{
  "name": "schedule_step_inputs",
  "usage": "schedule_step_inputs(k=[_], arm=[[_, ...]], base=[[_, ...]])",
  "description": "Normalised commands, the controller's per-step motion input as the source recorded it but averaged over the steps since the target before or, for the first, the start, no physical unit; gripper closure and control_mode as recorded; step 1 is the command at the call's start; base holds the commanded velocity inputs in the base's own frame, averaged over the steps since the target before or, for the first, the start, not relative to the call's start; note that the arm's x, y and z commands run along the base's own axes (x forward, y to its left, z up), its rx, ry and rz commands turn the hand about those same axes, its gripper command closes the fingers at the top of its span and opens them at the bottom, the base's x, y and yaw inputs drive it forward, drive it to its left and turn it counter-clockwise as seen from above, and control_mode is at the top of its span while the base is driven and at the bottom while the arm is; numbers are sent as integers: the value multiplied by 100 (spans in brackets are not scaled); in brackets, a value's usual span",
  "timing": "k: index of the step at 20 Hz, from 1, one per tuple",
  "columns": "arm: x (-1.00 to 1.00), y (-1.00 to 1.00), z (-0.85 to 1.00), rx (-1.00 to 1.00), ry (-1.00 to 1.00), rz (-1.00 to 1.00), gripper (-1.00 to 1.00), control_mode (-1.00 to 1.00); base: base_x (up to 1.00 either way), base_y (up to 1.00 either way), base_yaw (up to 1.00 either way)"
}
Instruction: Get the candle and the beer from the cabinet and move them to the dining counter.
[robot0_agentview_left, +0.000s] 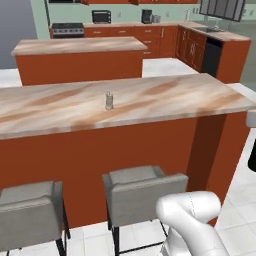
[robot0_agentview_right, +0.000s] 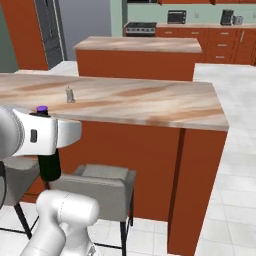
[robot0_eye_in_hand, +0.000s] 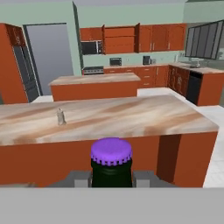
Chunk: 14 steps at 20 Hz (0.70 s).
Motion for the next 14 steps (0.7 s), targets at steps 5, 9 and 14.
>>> schedule_step_inputs(k=[5,9,14], arm=[[0,0,0,0,0,0,100,100],[0,0,0,0,0,0,100,100],[0,0,0,0,0,0,100,100]], base=[[60,23,-2],[42,3,0],[31,0,0]])
